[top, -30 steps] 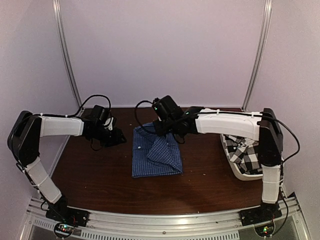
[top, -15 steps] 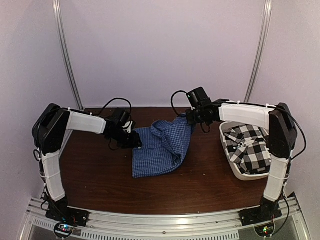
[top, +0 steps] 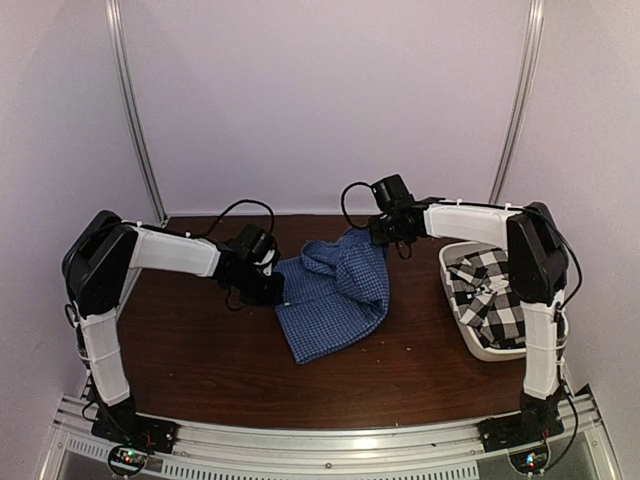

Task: Fold and stack the long sleeve shirts
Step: Flatten out the square-folded shirt at the center of the board.

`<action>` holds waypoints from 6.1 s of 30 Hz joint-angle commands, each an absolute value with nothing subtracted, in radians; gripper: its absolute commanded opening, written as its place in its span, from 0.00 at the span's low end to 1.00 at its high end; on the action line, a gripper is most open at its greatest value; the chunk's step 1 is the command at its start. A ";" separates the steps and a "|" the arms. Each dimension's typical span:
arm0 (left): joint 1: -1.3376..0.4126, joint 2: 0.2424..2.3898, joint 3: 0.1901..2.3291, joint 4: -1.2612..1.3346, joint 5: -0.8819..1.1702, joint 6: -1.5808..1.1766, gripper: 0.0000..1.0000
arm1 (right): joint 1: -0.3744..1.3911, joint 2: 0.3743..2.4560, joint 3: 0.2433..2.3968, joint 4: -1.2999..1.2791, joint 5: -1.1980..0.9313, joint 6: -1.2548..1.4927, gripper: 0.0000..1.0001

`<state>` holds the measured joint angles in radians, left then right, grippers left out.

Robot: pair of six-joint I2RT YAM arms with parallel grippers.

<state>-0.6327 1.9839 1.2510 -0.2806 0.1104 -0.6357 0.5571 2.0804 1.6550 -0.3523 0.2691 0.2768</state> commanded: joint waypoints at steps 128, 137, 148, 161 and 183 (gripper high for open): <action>-0.597 1.890 1.296 -0.395 0.063 -0.568 0.41 | 0.610 2.023 1.399 -0.306 -0.009 0.286 0.54; -0.578 1.929 1.273 -0.376 0.039 -0.584 0.44 | 0.606 2.052 1.407 -0.297 -0.006 0.285 0.46; -0.578 1.953 1.284 -0.349 0.121 -0.571 0.12 | 0.607 2.063 1.431 -0.293 -0.010 0.302 0.26; -0.561 1.926 1.281 -0.380 0.040 -0.592 0.39 | 0.622 1.994 1.405 -0.305 -0.015 0.307 0.03; -0.553 1.923 1.332 -0.341 0.146 -0.560 0.00 | 0.654 1.926 1.389 -0.330 -0.019 0.322 0.00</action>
<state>-0.5442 1.9942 1.3098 -0.3630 0.1154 -0.5880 0.6407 1.9972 1.3998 -0.3042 -0.0254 0.3153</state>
